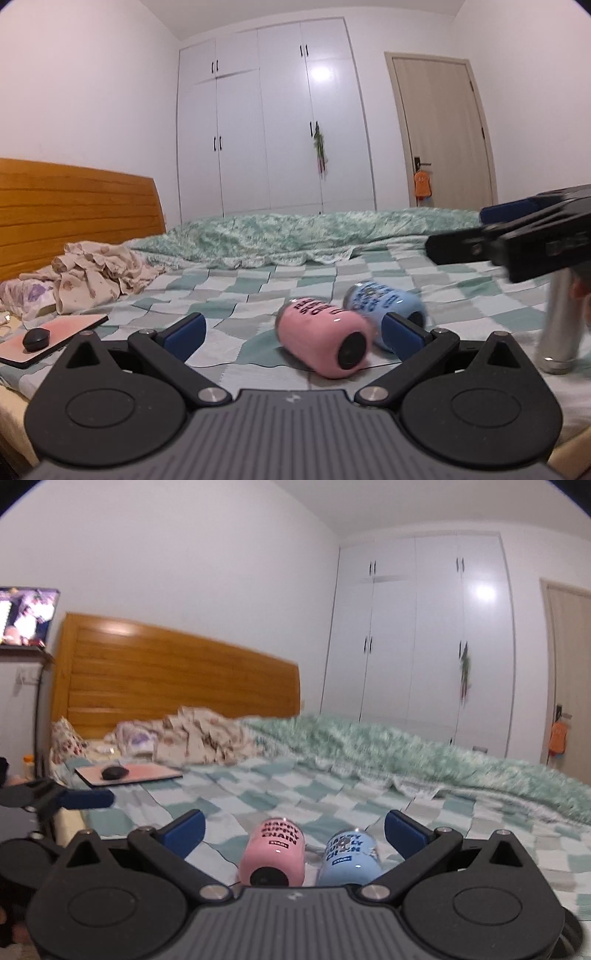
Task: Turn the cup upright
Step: 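Move the right tool to the lying blue tumbler and close around it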
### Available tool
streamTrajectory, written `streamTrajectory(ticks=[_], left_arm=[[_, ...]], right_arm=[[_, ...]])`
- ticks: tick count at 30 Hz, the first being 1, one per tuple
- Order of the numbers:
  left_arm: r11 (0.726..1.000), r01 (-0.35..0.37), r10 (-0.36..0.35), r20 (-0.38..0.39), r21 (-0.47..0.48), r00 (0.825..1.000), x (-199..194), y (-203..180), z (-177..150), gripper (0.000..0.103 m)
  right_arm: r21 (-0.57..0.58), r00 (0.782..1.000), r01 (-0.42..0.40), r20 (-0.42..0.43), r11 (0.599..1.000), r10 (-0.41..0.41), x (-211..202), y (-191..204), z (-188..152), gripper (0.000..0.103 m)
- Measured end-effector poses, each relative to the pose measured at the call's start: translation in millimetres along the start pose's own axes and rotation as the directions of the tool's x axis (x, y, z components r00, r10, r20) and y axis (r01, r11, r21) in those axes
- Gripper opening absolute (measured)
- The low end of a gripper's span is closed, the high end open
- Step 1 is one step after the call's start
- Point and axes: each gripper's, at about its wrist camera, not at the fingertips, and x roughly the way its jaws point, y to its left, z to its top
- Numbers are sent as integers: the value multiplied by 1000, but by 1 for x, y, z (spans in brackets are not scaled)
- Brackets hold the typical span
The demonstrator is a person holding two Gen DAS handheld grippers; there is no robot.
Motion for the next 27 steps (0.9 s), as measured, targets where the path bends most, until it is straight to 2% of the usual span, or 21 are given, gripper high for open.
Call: streamTrajectory(ticks=[4,8,12,18,21,23,25,27], left_arm=[[1000,25,-24,-42,10,999,32,14,2,103],[998,49,-47,-73,35,996,65,20,5,103],[992,122,-117,-116,36,986,98,21,14,103],[980,198,-190,-190,23,963,147,27,20,103],[975,220,-212,-219,13,952,163,31,22,103],[974,225,-216,-230,14,949,169,30,22,103],[973,231,-220,-237,19,946,173,31,23,103],[972,232,-219,-238,28,946,173,30,22,103]], right_arm=[[32,995,22,-97,999,-19,62,-24,-2,103],[22,980,13,-198,1000,-8,111,-53,-9,103],[18,959,-16,-281,1000,20,151,-78,-14,103],[167,875,-88,-457,982,157,204,-107,-26,103],[222,833,-83,-520,972,190,222,-109,-32,103],[272,799,-61,-563,960,210,235,-113,-40,97],[332,771,-33,-592,943,235,245,-118,-49,87],[401,759,-21,-590,916,276,249,-122,-57,86]])
